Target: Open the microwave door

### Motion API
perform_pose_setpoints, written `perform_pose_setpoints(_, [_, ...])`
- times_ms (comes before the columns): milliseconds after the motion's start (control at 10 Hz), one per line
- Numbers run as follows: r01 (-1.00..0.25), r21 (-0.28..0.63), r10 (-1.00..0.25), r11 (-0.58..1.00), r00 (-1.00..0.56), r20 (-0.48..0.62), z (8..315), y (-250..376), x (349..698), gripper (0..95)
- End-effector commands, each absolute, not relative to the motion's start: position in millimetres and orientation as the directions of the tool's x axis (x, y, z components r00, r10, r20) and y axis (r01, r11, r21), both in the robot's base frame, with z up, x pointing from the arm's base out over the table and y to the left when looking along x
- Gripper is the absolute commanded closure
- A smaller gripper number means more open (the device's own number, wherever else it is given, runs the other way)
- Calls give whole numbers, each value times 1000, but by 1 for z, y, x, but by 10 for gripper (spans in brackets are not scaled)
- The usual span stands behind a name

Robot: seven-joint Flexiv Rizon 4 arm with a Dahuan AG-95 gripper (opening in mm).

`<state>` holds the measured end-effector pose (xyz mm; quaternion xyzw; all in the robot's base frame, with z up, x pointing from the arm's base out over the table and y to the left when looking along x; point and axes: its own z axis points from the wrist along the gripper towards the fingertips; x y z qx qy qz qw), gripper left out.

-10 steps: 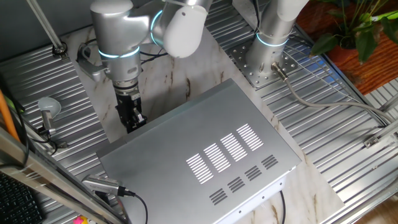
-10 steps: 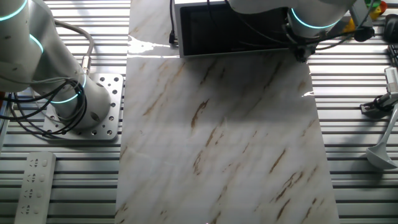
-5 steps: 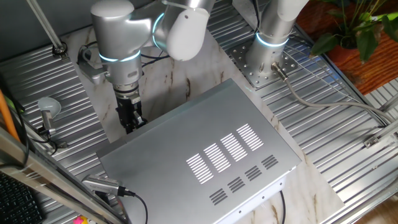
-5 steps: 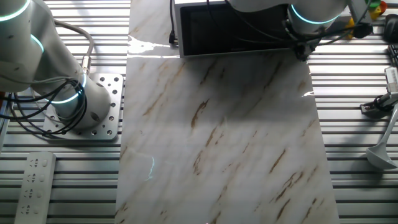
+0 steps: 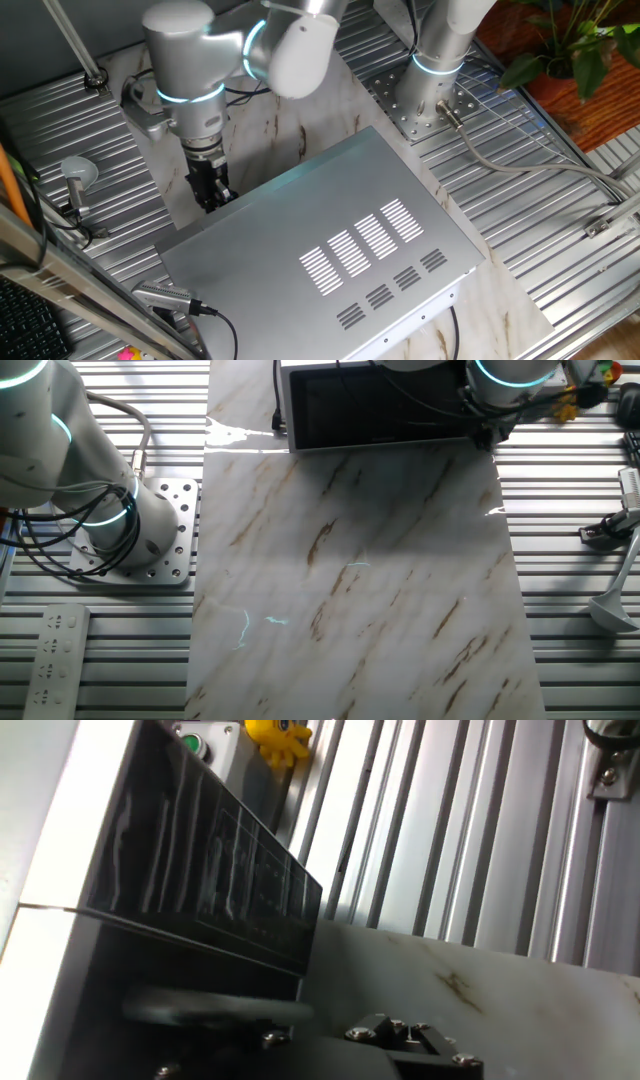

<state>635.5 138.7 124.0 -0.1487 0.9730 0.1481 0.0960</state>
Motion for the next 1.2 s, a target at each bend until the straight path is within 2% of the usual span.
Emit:
perform_pose_setpoints(100, [-307,260,-248,915,-939,-239,125,138,637,380])
perform_pose_setpoints(900, [-302,265,-241,916,-940,-240,124,136,636,380])
perform_pose_setpoints(1000, [-300,261,-240,918,-941,-238,123,135,636,570])
perform_pose_setpoints(1200, [-299,270,-236,915,-941,-241,122,133,635,570])
